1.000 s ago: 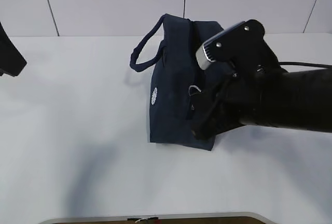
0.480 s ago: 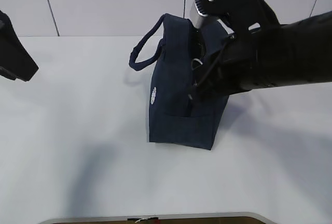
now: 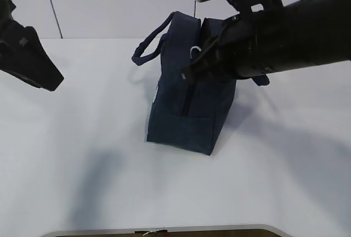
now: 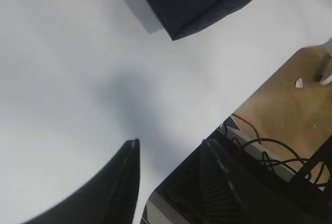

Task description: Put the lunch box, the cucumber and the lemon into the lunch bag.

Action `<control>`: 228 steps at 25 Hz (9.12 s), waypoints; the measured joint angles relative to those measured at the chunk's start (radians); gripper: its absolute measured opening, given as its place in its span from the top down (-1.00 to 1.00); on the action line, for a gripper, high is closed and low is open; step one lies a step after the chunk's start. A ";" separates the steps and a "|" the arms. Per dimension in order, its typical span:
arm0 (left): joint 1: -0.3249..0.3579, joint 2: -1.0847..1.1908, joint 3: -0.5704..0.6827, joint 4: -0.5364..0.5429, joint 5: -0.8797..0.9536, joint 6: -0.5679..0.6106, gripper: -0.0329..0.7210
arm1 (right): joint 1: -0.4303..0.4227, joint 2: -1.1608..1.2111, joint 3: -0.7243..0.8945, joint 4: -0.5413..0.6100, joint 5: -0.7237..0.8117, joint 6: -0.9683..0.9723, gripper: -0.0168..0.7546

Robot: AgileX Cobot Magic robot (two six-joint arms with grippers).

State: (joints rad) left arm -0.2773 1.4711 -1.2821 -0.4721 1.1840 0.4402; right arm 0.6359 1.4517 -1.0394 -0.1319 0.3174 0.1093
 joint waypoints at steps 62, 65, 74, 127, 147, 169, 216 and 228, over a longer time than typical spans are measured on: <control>-0.221 0.214 0.308 -0.785 -0.714 0.998 0.93 | 0.000 0.057 -0.124 0.264 0.095 0.004 0.94; -0.221 0.214 0.308 -0.763 -0.703 0.998 0.94 | 0.000 0.059 -0.148 0.249 0.108 0.004 0.94; -0.221 0.214 0.308 -0.692 -0.660 0.970 0.94 | 0.000 0.107 -0.216 0.198 0.133 0.004 0.94; -0.177 0.125 0.308 -0.324 -0.500 0.681 0.95 | -0.223 0.548 -0.697 -0.039 0.224 0.019 0.94; -0.140 0.125 0.208 -0.332 -0.348 0.442 0.57 | -0.244 0.570 -0.707 0.190 0.311 -0.056 0.94; -0.047 0.188 -0.207 -0.256 -0.143 0.270 -0.02 | -0.244 0.572 -0.738 0.224 0.356 -0.087 0.94; -0.047 0.553 -0.444 -0.279 -0.016 0.299 0.94 | -0.245 0.632 -0.757 0.252 0.361 -0.126 0.94; -0.047 0.547 -0.449 -0.277 -0.007 0.299 0.94 | -0.248 0.660 -0.945 0.202 0.547 -0.179 0.94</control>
State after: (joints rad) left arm -0.3246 2.0184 -1.7308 -0.7496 1.1769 0.7392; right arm 0.3878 2.1121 -1.9842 0.0701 0.8643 -0.0693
